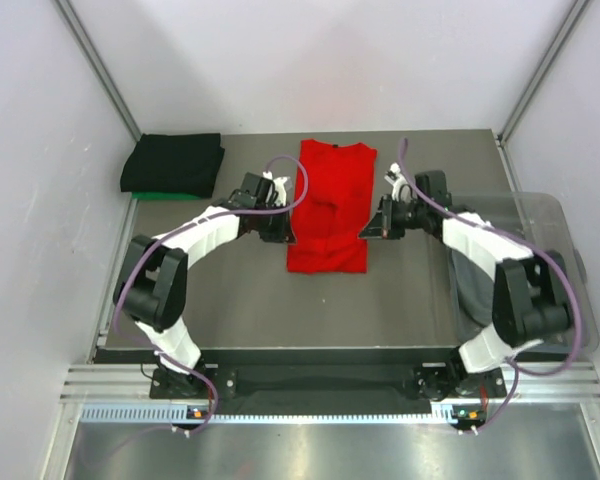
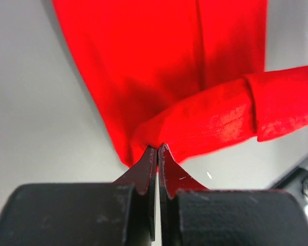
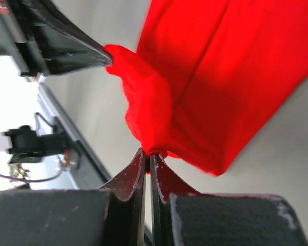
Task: Fold and stack the t-shirts
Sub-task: Fold the tshirt
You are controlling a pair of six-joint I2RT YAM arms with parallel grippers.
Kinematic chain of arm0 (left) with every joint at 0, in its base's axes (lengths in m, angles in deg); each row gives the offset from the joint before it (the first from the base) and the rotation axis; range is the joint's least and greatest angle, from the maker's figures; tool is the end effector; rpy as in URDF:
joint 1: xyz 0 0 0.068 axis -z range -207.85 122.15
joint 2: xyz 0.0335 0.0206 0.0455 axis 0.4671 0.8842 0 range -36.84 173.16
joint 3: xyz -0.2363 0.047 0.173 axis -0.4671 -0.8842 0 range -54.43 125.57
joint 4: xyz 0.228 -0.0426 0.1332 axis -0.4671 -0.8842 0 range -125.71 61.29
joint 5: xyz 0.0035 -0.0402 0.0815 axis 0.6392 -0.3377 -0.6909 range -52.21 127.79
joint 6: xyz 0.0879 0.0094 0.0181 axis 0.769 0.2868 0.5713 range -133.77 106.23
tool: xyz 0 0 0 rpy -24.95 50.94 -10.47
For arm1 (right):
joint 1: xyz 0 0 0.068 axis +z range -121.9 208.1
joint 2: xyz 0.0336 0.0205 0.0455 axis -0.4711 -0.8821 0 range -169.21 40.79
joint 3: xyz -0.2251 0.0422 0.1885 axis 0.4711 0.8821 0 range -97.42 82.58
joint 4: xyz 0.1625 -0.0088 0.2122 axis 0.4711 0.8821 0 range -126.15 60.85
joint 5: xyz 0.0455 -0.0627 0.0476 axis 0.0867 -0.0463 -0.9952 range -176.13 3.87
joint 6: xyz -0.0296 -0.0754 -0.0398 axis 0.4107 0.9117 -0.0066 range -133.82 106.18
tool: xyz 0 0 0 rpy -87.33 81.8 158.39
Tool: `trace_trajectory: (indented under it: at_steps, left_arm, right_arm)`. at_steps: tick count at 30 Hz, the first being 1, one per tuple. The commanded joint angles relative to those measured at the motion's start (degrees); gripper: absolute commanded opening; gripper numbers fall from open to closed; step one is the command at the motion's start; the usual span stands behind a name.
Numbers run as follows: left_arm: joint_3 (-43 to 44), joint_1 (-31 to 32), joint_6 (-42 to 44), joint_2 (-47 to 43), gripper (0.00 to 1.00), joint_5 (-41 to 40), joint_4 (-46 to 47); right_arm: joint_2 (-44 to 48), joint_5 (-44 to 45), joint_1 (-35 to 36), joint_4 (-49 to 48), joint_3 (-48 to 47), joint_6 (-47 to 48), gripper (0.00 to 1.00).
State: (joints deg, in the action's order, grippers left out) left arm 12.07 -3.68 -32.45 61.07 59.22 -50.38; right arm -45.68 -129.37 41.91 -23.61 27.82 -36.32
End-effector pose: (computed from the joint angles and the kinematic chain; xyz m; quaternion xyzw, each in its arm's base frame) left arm 0.3484 -0.1887 0.2003 0.1034 0.9281 -0.2778 0.2252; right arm 0.3196 0.1354 0.2277 -0.0779 0.8649 0.4352 0.2376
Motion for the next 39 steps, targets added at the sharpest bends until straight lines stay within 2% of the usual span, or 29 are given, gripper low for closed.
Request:
trace_trajectory:
  at_steps: [1, 7, 11, 21, 39]
  left_arm:
    - [3.89, -0.96, 2.77, 1.40, 0.00, -2.18, 9.10]
    - [8.29, -1.40, 4.79, 5.10, 0.00, -3.67, 12.87]
    - [10.05, -1.66, 4.79, 6.33, 0.00, -3.85, 13.85]
    - [9.61, -1.93, 3.65, 7.65, 0.00, -4.47, 16.48]
    - [15.23, -2.45, 3.03, 14.15, 0.00, -5.87, 16.58]
  right_arm:
    - [-6.66, -0.88, -1.32, 2.05, -6.39, 7.47, 0.00]
    - [-12.66, -0.26, -2.11, 1.26, -9.13, 7.65, 0.00]
    - [-13.10, -0.17, -2.81, 1.44, -9.66, 7.91, 0.00]
    - [-15.82, -0.17, -4.49, 1.26, -12.38, 8.17, 0.00]
    - [-24.70, 1.58, -4.49, 2.58, -21.17, 9.58, 0.00]
